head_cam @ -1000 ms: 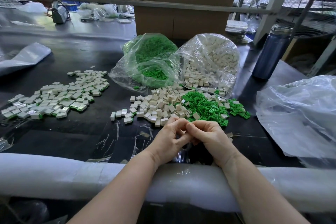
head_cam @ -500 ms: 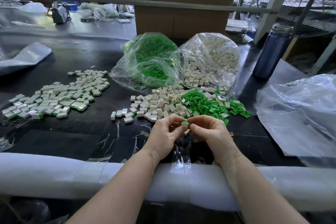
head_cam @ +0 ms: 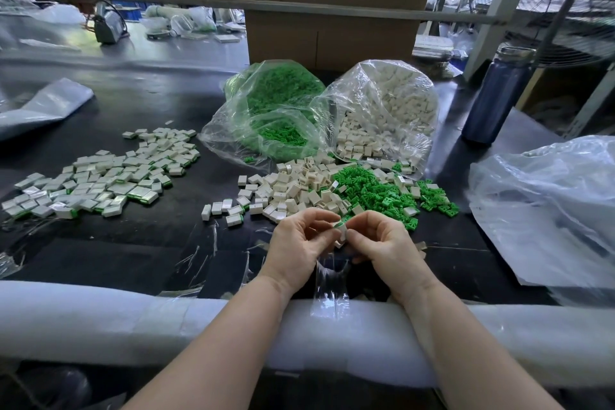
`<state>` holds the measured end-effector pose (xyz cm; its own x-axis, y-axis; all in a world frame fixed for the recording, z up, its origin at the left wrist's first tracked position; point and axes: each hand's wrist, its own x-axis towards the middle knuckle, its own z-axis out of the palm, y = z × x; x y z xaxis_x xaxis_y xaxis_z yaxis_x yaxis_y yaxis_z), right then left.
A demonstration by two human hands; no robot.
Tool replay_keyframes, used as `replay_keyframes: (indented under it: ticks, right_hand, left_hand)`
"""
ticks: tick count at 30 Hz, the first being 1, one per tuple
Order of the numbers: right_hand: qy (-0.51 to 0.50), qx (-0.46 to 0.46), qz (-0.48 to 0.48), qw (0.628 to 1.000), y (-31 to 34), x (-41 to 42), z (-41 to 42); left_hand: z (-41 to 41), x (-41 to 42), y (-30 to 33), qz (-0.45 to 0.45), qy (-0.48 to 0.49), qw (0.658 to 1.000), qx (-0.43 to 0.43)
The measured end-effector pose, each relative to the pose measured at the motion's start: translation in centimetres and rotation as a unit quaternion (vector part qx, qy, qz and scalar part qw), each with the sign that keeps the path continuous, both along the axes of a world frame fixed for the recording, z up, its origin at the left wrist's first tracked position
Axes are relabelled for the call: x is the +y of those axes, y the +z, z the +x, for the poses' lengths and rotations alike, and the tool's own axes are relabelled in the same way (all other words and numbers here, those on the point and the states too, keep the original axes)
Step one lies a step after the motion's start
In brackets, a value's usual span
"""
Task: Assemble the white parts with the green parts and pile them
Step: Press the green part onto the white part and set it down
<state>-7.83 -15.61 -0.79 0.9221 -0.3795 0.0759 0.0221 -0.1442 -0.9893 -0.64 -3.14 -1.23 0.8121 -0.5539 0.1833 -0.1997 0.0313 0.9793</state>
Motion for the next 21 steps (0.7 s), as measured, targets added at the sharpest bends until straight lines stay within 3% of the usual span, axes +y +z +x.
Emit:
replay_keyframes:
  ticks: [8,21]
  right_hand:
    - [0.004,0.012,0.053,0.999,-0.06,-0.13,0.00]
    - [0.002,0.015,0.048,0.999,-0.25,-0.19,0.08]
  left_hand:
    - [-0.18,-0.02,0.00,0.010,-0.014,1.000,-0.015]
    - [-0.08,-0.06,-0.14,0.024,-0.015,0.999,-0.032]
